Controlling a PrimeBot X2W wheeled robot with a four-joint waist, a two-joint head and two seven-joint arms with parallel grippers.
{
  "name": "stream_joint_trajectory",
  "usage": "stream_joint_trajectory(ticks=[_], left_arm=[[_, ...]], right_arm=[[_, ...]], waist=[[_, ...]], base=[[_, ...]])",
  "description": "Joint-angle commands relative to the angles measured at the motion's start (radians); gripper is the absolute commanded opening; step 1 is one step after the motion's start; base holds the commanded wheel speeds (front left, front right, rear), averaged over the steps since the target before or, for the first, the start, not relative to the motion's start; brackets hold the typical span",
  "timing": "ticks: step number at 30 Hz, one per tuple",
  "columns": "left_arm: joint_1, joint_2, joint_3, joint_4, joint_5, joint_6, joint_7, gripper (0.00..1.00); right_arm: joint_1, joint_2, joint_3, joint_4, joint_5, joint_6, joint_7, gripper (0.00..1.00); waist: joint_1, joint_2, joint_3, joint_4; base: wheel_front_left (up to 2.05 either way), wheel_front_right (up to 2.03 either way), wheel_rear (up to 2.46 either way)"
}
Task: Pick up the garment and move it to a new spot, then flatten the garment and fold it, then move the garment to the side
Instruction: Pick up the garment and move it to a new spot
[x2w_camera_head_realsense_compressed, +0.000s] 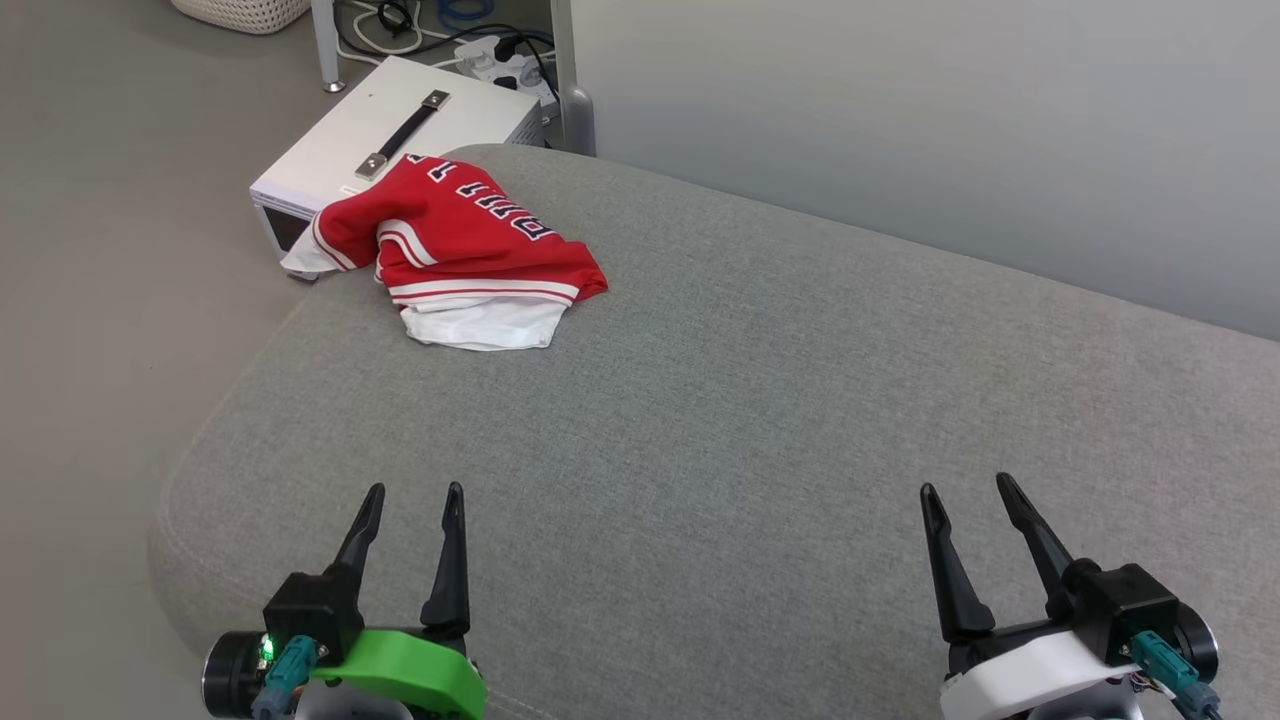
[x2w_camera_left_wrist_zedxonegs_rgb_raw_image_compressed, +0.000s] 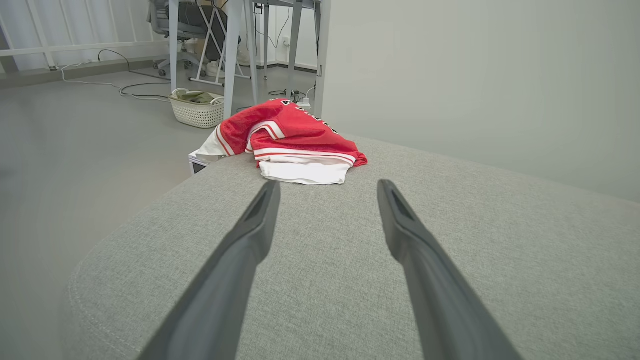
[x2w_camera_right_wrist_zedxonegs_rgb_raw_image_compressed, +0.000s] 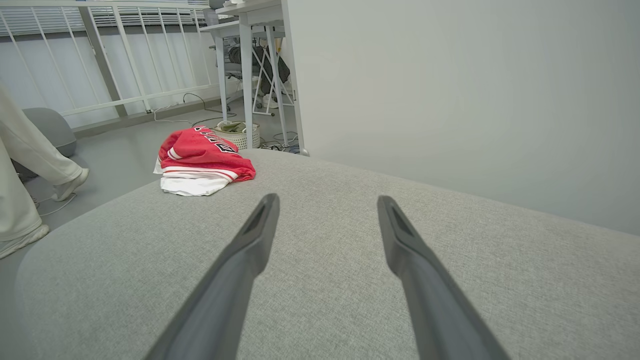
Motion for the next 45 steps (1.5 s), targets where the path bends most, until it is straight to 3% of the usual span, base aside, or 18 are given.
stream_joint_trajectory(ticks=[1, 9, 13, 21, 28, 32, 38, 45], left_arm=[[0.008, -0.005, 0.001, -0.004, -0.010, 0.000, -0.006, 1.00], [-0.094, -0.001, 0.012, 0.079, -0.033, -0.013, -0.006, 1.00], [-0.226, 0.046, 0.028, 0.169, -0.048, -0.030, 0.000, 1.00], [-0.577, 0.248, 0.001, 0.338, -0.158, -0.055, 0.306, 1.00], [-0.823, 0.481, -0.166, 0.358, -0.312, -0.055, 0.607, 1.00], [-0.912, 0.584, -0.257, 0.367, -0.384, -0.056, 0.749, 1.00], [-0.984, 0.659, -0.332, 0.418, -0.490, -0.056, 0.865, 1.00], [-1.038, 0.696, -0.353, 0.520, -0.533, -0.056, 0.867, 1.00]], right_arm=[[0.001, 0.001, 0.000, 0.002, 0.001, -0.001, -0.010, 1.00], [-0.041, 0.001, -0.002, -0.020, -0.045, -0.001, -0.010, 1.00], [-0.076, 0.001, 0.007, -0.036, -0.077, -0.001, -0.010, 1.00], [-0.153, -0.002, 0.023, -0.076, -0.115, -0.001, -0.010, 1.00], [-0.225, -0.004, 0.031, -0.106, -0.116, -0.001, -0.010, 1.00], [-0.245, -0.005, 0.035, -0.119, -0.117, -0.001, -0.010, 1.00], [-0.265, -0.005, 0.048, -0.123, -0.110, -0.001, -0.010, 1.00], [-0.282, -0.007, 0.050, -0.136, -0.109, -0.001, -0.010, 1.00]], waist=[[0.0000, 0.0000, 0.012, -0.006], [0.0000, 0.0000, 0.124, -0.051], [0.0000, 0.0000, 0.206, -0.091], [0.0000, 0.0000, 0.371, -0.170], [0.0000, 0.0000, 0.494, -0.236], [0.0000, 0.0000, 0.537, -0.267], [0.0000, 0.0000, 0.584, -0.307], [0.0000, 0.0000, 0.625, -0.343]], base=[[0.00, 0.00, 0.00], [0.00, 0.00, 0.00], [0.00, 0.00, 0.00], [0.00, 0.00, 0.00], [0.00, 0.00, 0.00], [0.00, 0.00, 0.00], [0.00, 0.00, 0.00], [0.00, 0.00, 0.00]])
